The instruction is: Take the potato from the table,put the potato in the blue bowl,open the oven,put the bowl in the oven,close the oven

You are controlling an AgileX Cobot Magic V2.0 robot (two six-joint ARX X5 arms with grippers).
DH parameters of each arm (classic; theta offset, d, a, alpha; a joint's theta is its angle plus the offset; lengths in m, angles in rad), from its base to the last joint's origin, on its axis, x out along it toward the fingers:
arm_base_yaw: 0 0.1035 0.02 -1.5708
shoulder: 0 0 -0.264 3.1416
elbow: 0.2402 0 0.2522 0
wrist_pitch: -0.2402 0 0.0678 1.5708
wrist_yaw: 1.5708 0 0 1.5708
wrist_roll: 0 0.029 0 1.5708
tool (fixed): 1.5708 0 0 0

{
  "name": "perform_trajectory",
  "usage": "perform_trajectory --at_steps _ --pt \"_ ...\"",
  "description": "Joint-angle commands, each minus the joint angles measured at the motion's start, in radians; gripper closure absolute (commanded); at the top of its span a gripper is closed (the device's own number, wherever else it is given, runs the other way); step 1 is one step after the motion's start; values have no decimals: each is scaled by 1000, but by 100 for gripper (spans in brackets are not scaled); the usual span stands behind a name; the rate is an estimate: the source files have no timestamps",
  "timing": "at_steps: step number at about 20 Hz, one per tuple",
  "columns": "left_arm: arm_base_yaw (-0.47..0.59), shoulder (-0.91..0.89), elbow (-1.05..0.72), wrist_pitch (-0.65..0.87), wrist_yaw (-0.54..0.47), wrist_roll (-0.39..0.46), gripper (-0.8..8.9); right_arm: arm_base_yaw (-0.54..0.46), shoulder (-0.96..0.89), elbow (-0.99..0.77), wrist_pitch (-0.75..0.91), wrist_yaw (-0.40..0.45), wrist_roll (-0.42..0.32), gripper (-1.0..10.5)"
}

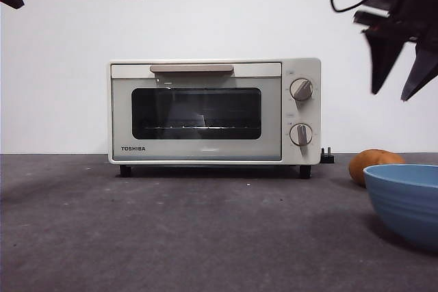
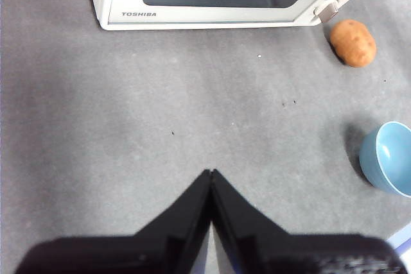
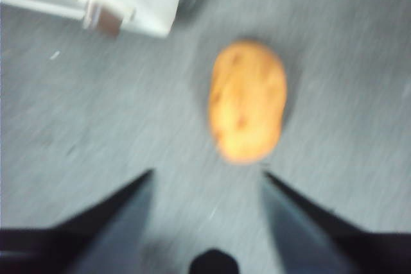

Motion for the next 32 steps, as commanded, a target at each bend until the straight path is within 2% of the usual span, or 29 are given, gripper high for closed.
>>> perform_trajectory --at_steps 1,4,10,16,17,18,20,22,23,28,32 --pt "-3 3 -2 8 7 12 819 14 38 5 12 24 -41 151" --pt "-3 3 -2 8 7 12 819 20 91 5 68 70 -51 151" --pt "-3 3 -2 8 7 12 819 20 208 5 190 75 -48 155" --pt "-24 13 -2 7 4 12 819 20 292 5 208 76 -47 168" --pt "-29 17 -2 7 4 12 819 20 298 5 208 74 -47 210" --pt "-34 23 -2 7 4 12 819 20 301 5 204 74 -47 310" --pt "-41 35 -2 8 4 12 819 20 308 5 196 64 -46 538" --pt "-47 49 -2 7 4 12 819 20 315 5 165 65 -44 865" --pt "-51 55 -2 8 4 12 819 20 319 5 149 64 -44 956" --pt "-57 63 -2 11 4 12 819 20 322 20 145 67 -3 958" --pt "-57 63 -2 6 4 12 819 20 319 156 -88 68 27 958"
